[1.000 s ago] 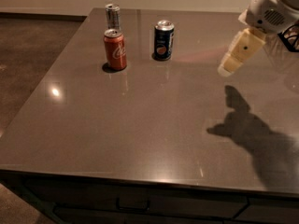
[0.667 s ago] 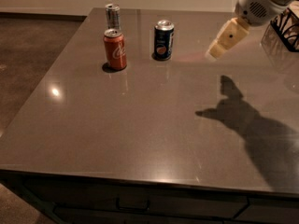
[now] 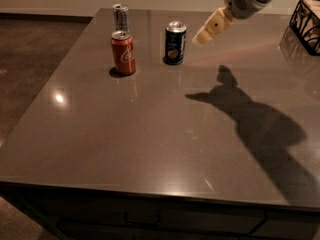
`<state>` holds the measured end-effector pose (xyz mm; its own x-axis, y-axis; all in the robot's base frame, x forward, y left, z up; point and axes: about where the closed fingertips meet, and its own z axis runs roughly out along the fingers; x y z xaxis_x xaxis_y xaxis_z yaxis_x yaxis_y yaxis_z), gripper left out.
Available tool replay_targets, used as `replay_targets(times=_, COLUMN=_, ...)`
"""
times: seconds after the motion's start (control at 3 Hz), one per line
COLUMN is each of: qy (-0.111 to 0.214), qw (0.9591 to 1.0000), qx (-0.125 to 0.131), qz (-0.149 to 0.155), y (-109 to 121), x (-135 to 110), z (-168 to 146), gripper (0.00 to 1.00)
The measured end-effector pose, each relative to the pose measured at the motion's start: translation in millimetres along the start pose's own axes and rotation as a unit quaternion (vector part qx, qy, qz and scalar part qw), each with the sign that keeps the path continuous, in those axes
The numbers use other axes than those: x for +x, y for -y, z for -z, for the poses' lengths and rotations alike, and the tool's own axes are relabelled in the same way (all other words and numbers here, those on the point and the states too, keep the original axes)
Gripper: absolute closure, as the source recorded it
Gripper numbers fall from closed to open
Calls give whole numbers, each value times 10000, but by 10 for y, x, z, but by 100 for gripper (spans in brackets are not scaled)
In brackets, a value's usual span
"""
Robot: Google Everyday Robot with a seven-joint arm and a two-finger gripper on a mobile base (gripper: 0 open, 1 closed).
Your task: Move pepsi can near redbull can
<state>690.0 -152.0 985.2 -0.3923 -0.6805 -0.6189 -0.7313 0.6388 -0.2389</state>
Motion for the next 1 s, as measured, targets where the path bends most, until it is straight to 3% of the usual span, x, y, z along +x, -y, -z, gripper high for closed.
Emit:
replay_targets(times=0.33, qy=148, qw=9997, qx=34, qz=-186, y=96, x=-224, z=-355, gripper=0)
replay_targets(times=1.0, qy=354, qw=9981, qx=-216, qz=-461, y=84, x=-523, z=-1028, gripper=0)
